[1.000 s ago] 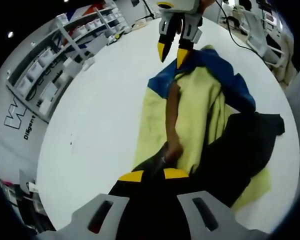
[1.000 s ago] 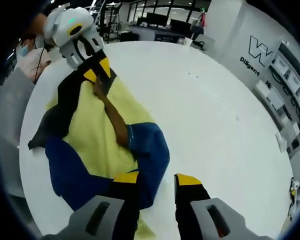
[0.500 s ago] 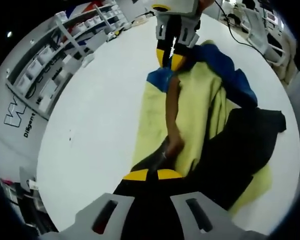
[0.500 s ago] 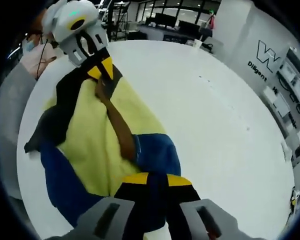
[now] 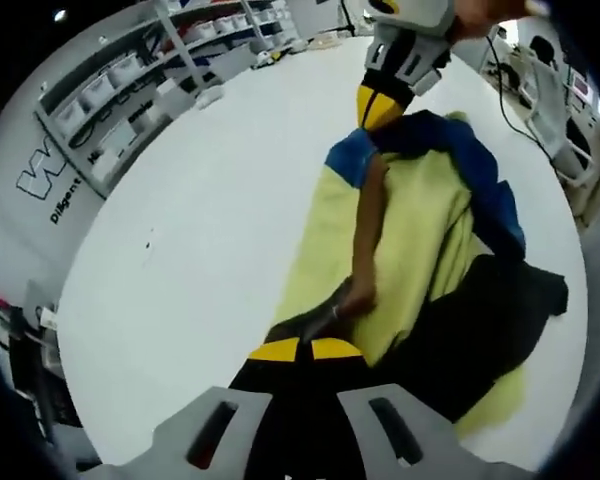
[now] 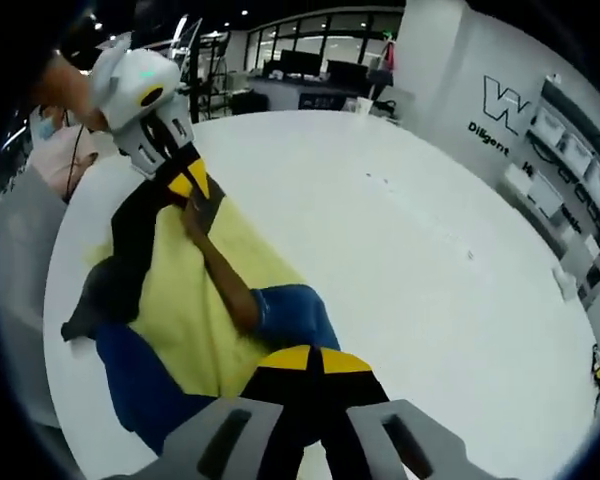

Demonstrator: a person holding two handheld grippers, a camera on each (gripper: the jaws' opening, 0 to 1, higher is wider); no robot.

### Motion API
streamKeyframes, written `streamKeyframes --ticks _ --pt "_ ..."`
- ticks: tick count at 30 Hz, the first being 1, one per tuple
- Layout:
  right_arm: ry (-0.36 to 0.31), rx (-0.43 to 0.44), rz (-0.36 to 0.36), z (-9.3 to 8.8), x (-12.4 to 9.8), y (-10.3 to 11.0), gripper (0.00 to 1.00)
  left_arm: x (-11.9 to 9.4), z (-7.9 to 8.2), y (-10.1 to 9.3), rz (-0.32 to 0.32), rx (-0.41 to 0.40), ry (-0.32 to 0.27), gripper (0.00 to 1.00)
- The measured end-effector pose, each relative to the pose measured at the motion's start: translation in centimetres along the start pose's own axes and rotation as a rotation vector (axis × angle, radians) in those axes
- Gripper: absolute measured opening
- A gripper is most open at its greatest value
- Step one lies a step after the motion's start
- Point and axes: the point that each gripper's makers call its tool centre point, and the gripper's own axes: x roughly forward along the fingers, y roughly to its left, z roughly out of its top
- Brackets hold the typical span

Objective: Fold the garment on the visible template until the final outline fits inside the template.

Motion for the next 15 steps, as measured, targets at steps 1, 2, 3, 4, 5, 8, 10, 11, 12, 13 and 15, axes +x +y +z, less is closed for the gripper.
streamKeyframes --ticks 1,2,3,4,5,8,10,11,12,13,15 --pt "-0.016 0.01 -0.002 0.3 -0.3 -0.1 0.0 -0.3 0.2 0.2 0.0 -0.015 -0.01 0.01" --pt "-0.029 0.017 -0.004 0.7 -0.6 -0.2 0.0 -0.5 0.3 0.3 0.002 -0.027 -0.014 0.01" --pt "-0.042 0.023 -0.009 0.9 -0.9 -0.3 0.0 -0.8 0.5 0.5 0.009 -0.061 -0.026 0.01" --pt "-0.055 0.029 -0.013 1.3 -1.2 -0.5 0.0 -1.1 0.6 0.7 0.014 -0.081 -0.035 0.01" --pt "-0.063 0.035 -0.017 1.5 -1.5 -0.6 0.0 -1.3 0.7 0.9 0.017 -0.111 -0.044 0.01" --pt "-0.097 0.053 -0.026 2.3 -2.5 -0.8 0.0 -2.2 0.9 1.4 0.026 -0.139 -0.059 0.01" --pt "-0.118 0.055 -0.034 2.8 -3.1 -1.0 0.0 -2.6 1.1 1.8 0.034 -0.15 -0.072 0.01" --pt "-0.125 0.058 -0.037 3.0 -3.3 -1.0 0.0 -2.7 1.1 2.1 0.037 -0.157 -0.078 0.01" --pt "-0.13 0.059 -0.04 3.2 -3.4 -1.1 0.0 -3.1 1.3 2.3 0.042 -0.171 -0.089 0.01" --pt "-0.139 0.058 -0.046 3.5 -3.7 -1.2 0.0 -3.3 1.4 2.3 0.042 -0.179 -0.094 0.01" --pt "-0.156 0.066 -0.056 4.1 -4.2 -1.6 0.0 -3.8 1.7 2.9 0.051 -0.189 -0.108 0.01"
